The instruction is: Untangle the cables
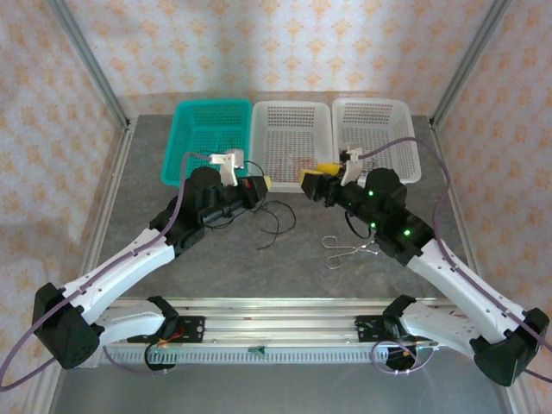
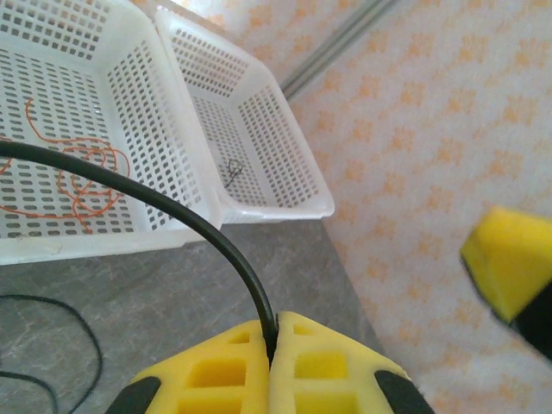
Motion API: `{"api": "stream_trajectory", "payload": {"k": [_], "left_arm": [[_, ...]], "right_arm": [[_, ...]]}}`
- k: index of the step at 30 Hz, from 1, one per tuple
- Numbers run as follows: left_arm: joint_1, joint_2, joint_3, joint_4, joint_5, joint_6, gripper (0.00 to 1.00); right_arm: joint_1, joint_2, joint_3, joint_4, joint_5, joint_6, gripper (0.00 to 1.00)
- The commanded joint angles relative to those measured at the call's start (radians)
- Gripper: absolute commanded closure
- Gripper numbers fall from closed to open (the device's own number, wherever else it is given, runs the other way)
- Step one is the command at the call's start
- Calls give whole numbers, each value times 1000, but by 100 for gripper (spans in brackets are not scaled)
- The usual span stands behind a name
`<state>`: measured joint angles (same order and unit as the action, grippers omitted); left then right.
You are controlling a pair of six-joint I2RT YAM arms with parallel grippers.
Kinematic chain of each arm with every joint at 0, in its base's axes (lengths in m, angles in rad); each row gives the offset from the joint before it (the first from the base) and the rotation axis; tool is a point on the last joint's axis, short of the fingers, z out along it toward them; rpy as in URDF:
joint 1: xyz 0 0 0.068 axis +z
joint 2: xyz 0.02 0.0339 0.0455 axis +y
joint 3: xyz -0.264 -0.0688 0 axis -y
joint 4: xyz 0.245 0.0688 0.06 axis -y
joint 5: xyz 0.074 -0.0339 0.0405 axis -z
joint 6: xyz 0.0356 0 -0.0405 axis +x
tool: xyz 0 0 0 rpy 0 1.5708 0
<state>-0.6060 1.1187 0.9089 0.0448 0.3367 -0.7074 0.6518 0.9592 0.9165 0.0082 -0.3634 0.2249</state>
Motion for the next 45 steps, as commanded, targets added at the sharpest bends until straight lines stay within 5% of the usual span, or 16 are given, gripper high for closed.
{"api": "stream_trajectory", "payload": {"k": [1, 6, 13, 30, 45], "left_arm": [[5, -2, 30, 107, -29, -129, 100], [0, 7, 19, 163, -18, -175, 100], [-15, 14, 6, 165, -16, -167, 100], [-32, 15, -5, 181, 1, -147, 100], [-32, 44, -7, 170, 37, -68, 97]], "right_arm": [[18, 5, -104, 194, -226, 115, 46], [121, 38, -212, 400, -175, 243, 50], [141, 73, -250, 522, -159, 395, 50], [173, 246, -172, 587, -120, 450, 59], [173, 206, -110, 358, -12, 384, 98]]}}
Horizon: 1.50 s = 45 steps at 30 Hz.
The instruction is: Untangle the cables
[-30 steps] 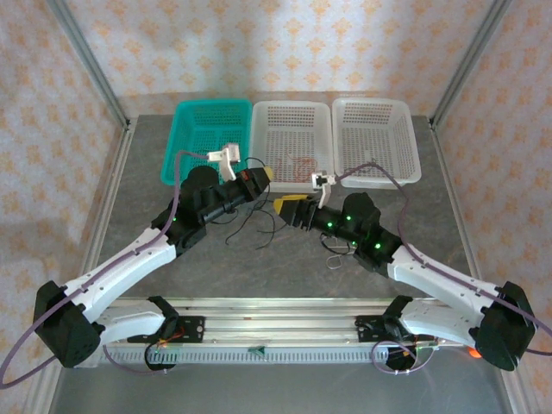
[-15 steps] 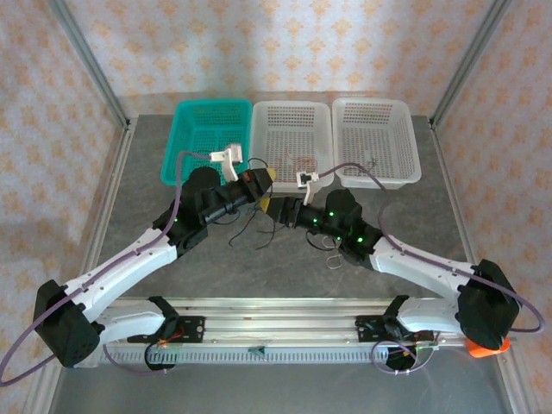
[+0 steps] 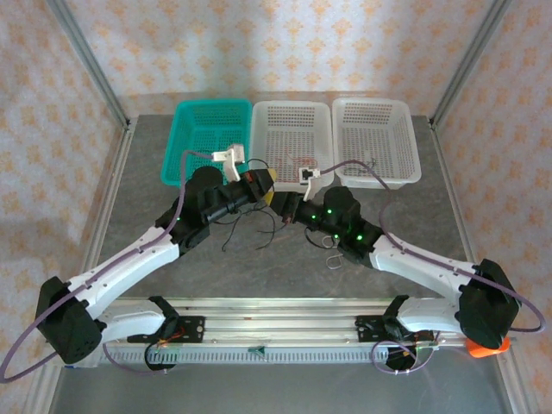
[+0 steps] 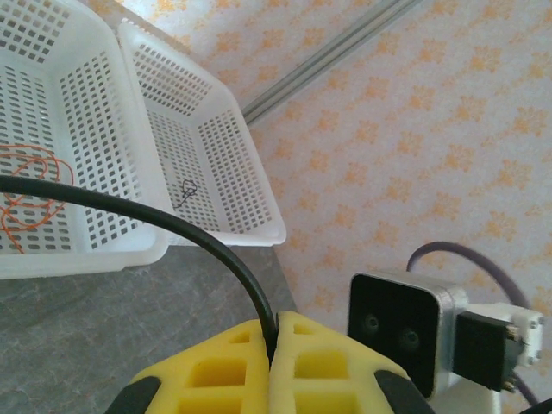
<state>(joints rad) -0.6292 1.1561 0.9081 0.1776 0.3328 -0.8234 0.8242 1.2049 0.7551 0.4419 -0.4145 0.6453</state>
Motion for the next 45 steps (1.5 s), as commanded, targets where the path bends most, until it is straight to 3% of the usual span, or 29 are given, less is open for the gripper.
{"api": "stream_trajectory", "payload": {"k": [1, 5, 12, 21, 29, 38, 45], "left_arm": [[-9, 12, -11, 45, 56, 52, 94], [-7, 8, -40, 75, 86, 67, 86], [35, -80, -72, 42, 34, 114, 46], [60, -174, -92, -167, -191, 231, 39], [57, -81, -125, -121, -96, 307, 21], [42, 31, -152, -100, -126, 405, 24], [36, 145, -142, -32, -132, 433, 41]], "right_arm": [[1, -53, 55, -95, 29, -39, 100], [-1, -89, 54, -184, 70, -40, 100], [-32, -151, 38, -246, 137, -20, 100], [-98, -184, 165, -494, 60, -176, 100], [-106, -180, 249, -594, -38, -266, 100], [-108, -183, 293, -636, -27, -272, 100], [-108, -182, 331, -667, -36, -280, 100]]}}
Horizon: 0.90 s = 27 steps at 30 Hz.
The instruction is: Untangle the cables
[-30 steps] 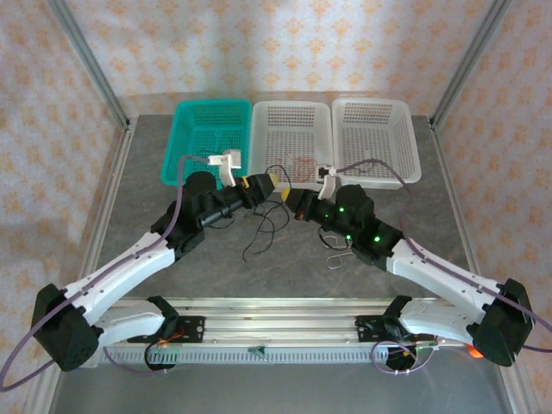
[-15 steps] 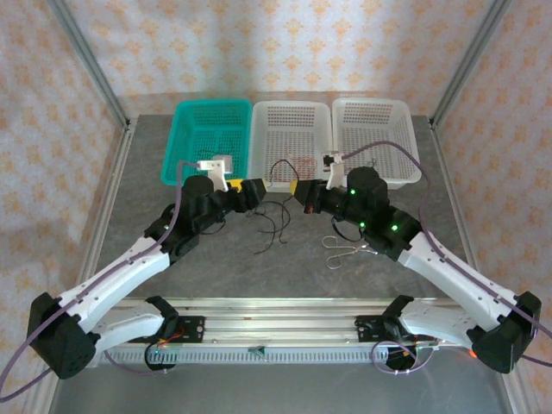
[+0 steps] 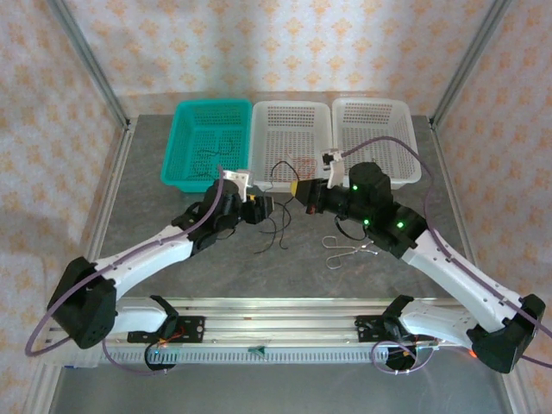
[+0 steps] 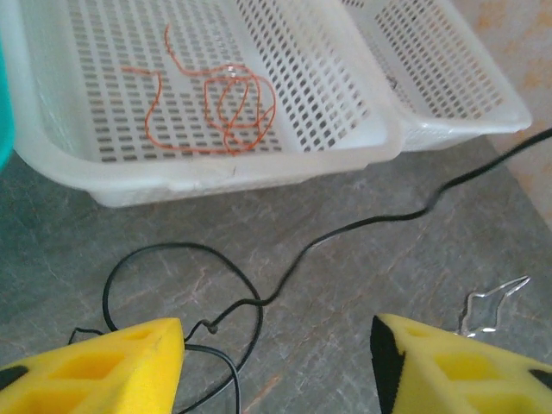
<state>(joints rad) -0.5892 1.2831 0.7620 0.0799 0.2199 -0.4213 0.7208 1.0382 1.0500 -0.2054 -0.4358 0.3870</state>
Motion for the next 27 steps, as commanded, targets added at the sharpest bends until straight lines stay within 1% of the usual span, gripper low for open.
{"api": "stream_trajectory", "payload": {"k": [1, 7, 10, 14, 17, 19, 20, 27], "left_arm": [[-5, 28, 4, 82, -18, 29, 42], [-5, 91, 9, 158, -16, 16, 42], [-4, 126, 7, 203, -11, 4, 48], [-5, 164, 7, 240, 9, -13, 66], [-5, 180, 0, 245, 9, -20, 82], [-5, 189, -12, 248, 13, -29, 97], [-4, 192, -20, 252, 16, -36, 100], [-6, 200, -103, 300, 27, -81, 100]], "right_arm": [[-4, -16, 40, -19, -18, -22, 100], [-5, -11, 54, -20, -43, -10, 100], [-5, -11, 62, -22, -49, -7, 100], [-4, -16, 75, -31, -34, -8, 100], [-4, -26, 87, -49, -1, -29, 100], [-5, -35, 111, -81, 41, -57, 100], [-5, -40, 119, -91, 56, -69, 100], [-6, -82, 193, -165, 192, -154, 100]]}}
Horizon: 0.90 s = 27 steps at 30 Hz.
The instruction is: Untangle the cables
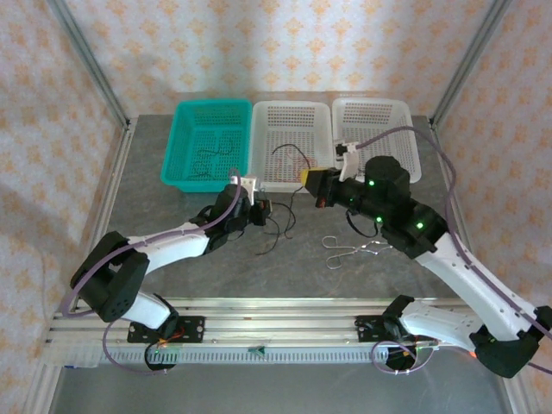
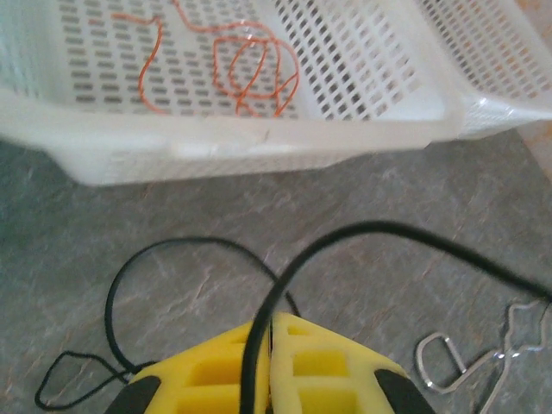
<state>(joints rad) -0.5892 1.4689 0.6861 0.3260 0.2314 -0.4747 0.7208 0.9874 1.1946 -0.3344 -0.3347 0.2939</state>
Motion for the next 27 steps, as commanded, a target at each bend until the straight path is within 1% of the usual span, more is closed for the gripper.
{"api": "stream_trajectory", "payload": {"k": [1, 4, 8, 9, 10, 13, 17, 19, 24, 27], "left_arm": [[-8, 12, -33, 56, 16, -33, 100], [-20, 1, -35, 32, 8, -33, 100], [-63, -14, -13, -39, -41, -24, 100], [-75, -16, -9, -57, -55, -26, 96], [-86, -20, -8, -75, -72, -29, 90], [-109, -35, -4, -131, -132, -36, 76], [-125, -69, -1, -182, -171, -35, 58], [-128, -88, 4, -208, -185, -34, 46], [-133, -124, 17, -268, -223, -24, 27], [-136, -153, 22, -289, -237, -22, 21]], "right_arm": [[-6, -33, 58, -52, 123, -71, 100], [-6, -43, 78, -92, 217, -89, 100], [-6, -38, 125, -129, 284, -120, 100], [-6, -32, 139, -141, 303, -127, 100], [-5, -29, 153, -150, 324, -133, 100], [-7, -21, 180, -159, 394, -140, 100], [-29, 0, 206, -137, 447, -146, 100], [-43, 24, 230, -128, 463, -156, 100], [-71, 86, 302, -109, 485, -202, 100], [-85, 124, 351, -105, 499, -231, 100]]}}
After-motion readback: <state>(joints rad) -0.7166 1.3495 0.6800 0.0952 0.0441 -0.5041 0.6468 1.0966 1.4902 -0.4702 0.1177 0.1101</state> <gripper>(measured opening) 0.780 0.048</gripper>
